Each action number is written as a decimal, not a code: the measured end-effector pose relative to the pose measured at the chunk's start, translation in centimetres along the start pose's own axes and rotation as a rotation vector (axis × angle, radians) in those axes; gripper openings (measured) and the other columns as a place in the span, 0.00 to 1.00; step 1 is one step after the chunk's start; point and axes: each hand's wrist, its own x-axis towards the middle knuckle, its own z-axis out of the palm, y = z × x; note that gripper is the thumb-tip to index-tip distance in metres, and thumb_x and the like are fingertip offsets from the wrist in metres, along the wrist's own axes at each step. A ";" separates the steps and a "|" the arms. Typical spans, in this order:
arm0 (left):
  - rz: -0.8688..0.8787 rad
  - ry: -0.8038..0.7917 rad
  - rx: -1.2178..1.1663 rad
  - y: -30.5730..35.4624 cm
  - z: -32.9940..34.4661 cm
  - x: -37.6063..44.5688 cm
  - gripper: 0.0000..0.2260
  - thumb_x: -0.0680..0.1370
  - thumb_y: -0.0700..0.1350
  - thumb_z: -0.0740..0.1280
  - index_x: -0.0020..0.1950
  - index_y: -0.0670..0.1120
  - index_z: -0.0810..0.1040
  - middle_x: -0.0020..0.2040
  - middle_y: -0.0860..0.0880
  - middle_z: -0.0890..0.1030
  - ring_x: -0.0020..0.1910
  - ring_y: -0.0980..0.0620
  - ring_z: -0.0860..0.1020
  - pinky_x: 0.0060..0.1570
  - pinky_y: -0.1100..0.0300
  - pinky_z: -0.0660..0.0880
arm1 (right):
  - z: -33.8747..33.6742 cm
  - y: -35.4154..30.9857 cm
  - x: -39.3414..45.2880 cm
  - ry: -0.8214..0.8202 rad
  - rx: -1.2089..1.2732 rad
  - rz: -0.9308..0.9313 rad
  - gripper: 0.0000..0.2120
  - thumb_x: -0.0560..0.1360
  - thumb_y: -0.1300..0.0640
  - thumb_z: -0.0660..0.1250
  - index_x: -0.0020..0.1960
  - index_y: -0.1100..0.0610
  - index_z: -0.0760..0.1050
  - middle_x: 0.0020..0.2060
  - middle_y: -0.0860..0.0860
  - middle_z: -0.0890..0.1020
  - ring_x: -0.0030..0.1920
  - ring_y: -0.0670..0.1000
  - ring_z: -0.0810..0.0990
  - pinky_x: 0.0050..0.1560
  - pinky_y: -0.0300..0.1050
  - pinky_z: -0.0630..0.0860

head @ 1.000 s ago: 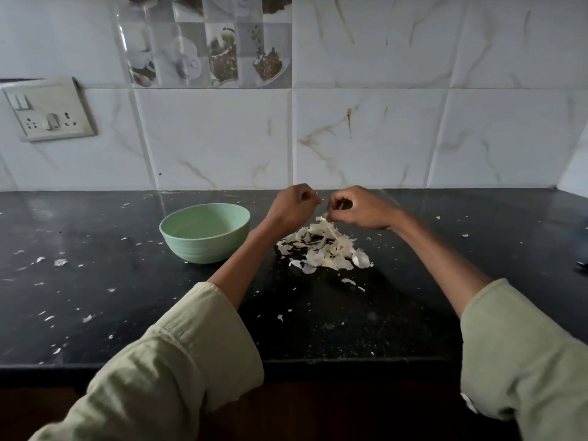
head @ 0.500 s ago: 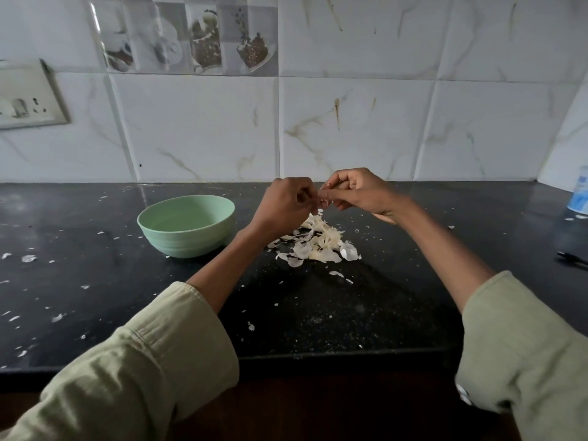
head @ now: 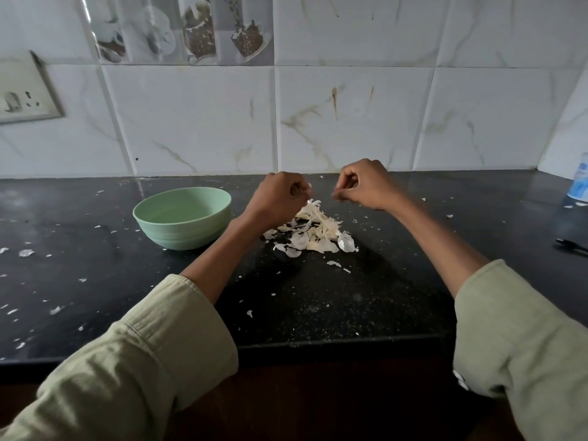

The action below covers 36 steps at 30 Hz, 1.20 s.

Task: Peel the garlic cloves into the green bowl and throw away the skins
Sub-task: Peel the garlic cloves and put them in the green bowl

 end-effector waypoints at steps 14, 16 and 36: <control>-0.030 -0.026 0.092 0.4 0.2 -0.5 0.14 0.86 0.46 0.59 0.41 0.45 0.74 0.37 0.52 0.76 0.37 0.52 0.74 0.36 0.55 0.68 | 1.1 -0.2 0.0 -0.118 -0.300 0.000 0.09 0.76 0.66 0.73 0.44 0.54 0.78 0.39 0.42 0.81 0.40 0.40 0.81 0.45 0.47 0.83; -0.043 -0.029 0.107 0.1 0.2 -0.3 0.14 0.86 0.46 0.60 0.41 0.45 0.73 0.37 0.53 0.74 0.37 0.54 0.73 0.36 0.57 0.65 | 0.9 -0.2 0.2 0.017 -0.302 -0.019 0.10 0.75 0.64 0.72 0.41 0.51 0.75 0.39 0.44 0.82 0.40 0.45 0.83 0.44 0.51 0.83; -0.057 -0.241 -0.159 0.0 1.1 0.5 0.11 0.82 0.51 0.69 0.44 0.51 0.88 0.43 0.49 0.88 0.42 0.50 0.84 0.53 0.45 0.81 | 0.9 -0.2 -0.1 -0.128 0.094 0.108 0.03 0.79 0.60 0.73 0.49 0.59 0.82 0.43 0.53 0.88 0.43 0.53 0.86 0.46 0.48 0.83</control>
